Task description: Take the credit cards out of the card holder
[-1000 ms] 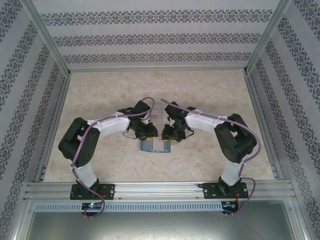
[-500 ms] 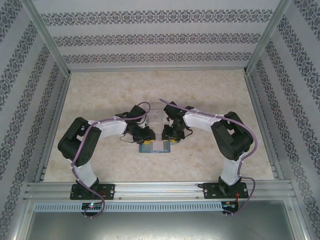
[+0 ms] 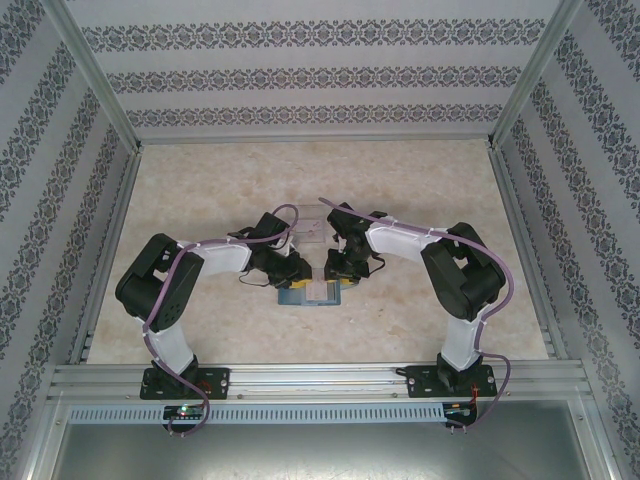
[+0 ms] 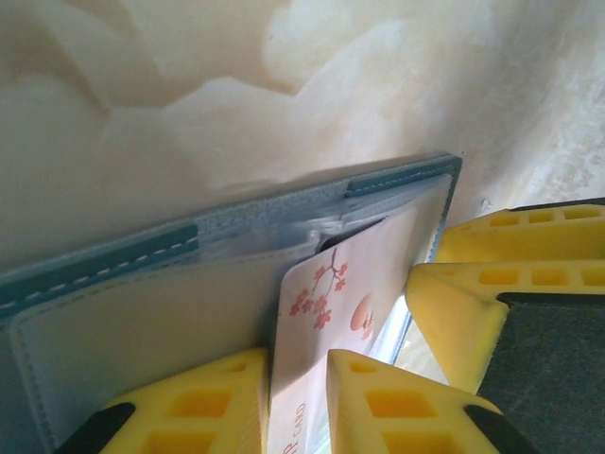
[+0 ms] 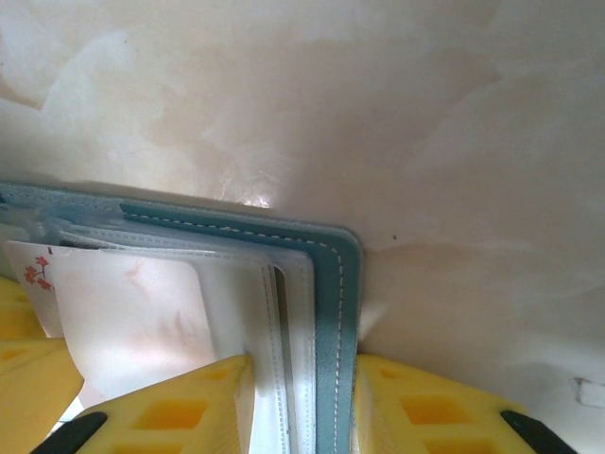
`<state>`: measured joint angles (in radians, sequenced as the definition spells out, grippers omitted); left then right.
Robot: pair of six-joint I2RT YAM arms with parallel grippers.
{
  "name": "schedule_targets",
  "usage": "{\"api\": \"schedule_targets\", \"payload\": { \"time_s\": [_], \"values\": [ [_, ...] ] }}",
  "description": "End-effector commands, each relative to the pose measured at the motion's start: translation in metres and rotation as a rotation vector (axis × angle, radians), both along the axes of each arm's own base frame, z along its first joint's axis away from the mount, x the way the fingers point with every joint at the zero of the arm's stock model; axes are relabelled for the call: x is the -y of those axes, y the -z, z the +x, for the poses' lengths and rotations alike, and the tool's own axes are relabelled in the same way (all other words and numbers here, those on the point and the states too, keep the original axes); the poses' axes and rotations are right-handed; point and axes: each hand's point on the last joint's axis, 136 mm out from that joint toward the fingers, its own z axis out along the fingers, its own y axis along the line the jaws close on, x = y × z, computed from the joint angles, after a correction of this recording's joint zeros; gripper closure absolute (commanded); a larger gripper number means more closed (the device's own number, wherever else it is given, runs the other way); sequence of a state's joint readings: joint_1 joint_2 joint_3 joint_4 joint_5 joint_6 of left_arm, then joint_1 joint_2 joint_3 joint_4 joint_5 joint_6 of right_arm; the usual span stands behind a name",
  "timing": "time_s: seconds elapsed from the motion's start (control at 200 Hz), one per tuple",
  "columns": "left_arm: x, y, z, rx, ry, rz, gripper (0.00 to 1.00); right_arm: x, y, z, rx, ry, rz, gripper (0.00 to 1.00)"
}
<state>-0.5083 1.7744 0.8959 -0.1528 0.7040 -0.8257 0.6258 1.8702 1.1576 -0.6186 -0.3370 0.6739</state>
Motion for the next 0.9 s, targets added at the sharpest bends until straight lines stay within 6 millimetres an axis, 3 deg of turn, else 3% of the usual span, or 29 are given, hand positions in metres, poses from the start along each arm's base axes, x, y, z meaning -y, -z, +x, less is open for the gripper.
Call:
{"api": "schedule_targets", "payload": {
  "time_s": [0.0, 0.275, 0.894],
  "values": [
    [0.002, 0.001, 0.003, 0.003, -0.001, -0.025, 0.81, 0.004, 0.014, -0.004, -0.013, -0.025, -0.046, 0.67],
    [-0.006, -0.006, 0.003, 0.026, -0.001, 0.009, 0.89, 0.005, 0.016, -0.004, -0.019, -0.025, -0.049, 0.68],
    [-0.029, -0.015, -0.006, 0.063, 0.080, 0.153, 0.95, 0.005, 0.014, -0.002, -0.016, -0.033, -0.046, 0.69]
  ]
}}
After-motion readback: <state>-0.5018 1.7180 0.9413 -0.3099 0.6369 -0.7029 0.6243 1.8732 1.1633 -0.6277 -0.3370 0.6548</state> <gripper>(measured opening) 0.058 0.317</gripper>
